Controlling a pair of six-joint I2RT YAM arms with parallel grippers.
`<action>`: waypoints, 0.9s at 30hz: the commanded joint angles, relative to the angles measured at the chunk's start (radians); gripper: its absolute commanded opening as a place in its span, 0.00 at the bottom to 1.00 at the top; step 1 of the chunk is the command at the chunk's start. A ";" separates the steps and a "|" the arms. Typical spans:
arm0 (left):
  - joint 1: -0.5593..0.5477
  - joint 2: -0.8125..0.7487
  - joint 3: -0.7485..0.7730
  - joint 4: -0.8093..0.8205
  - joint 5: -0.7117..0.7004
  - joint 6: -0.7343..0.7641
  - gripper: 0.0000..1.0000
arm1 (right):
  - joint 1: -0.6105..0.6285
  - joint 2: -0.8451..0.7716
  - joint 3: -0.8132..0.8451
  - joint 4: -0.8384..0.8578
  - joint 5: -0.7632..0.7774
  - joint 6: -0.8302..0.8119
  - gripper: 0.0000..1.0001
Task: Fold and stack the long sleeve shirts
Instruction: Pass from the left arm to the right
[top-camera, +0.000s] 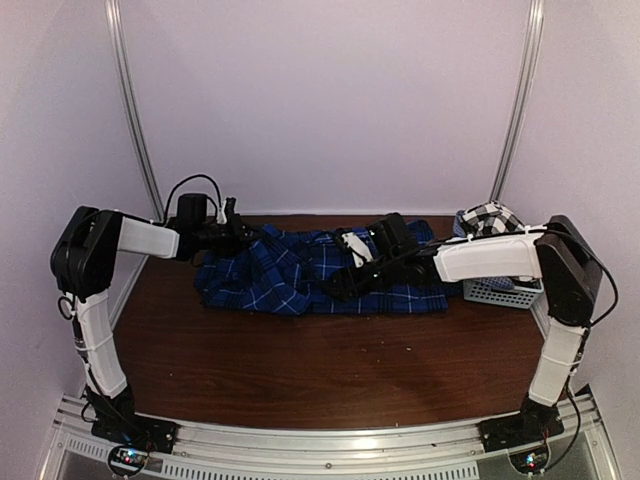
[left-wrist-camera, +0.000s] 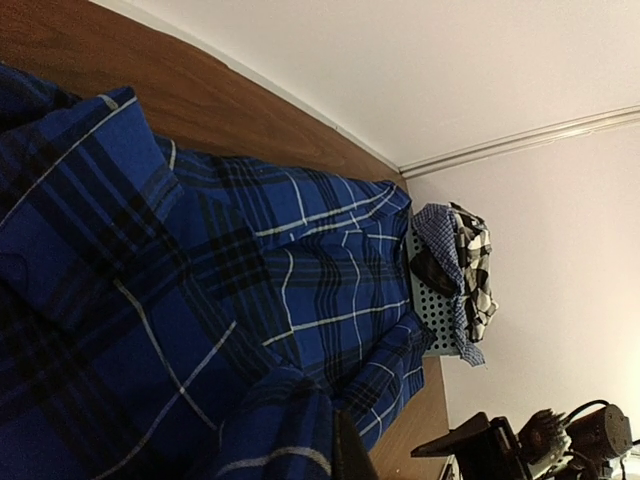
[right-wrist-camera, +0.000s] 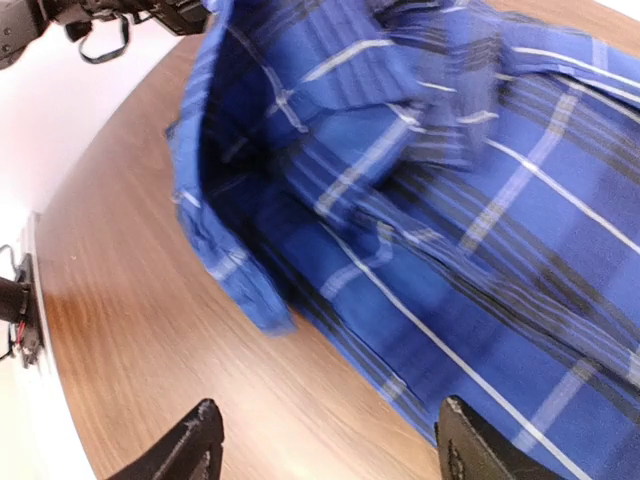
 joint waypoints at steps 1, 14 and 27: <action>0.006 0.014 0.024 0.065 0.019 -0.015 0.03 | 0.055 0.146 0.173 0.017 -0.092 -0.075 0.77; 0.006 0.011 0.019 0.061 0.026 -0.009 0.04 | 0.111 0.431 0.512 -0.133 -0.153 -0.173 0.68; 0.060 -0.065 -0.022 0.026 -0.006 0.090 0.53 | 0.076 0.365 0.558 -0.019 -0.327 0.035 0.00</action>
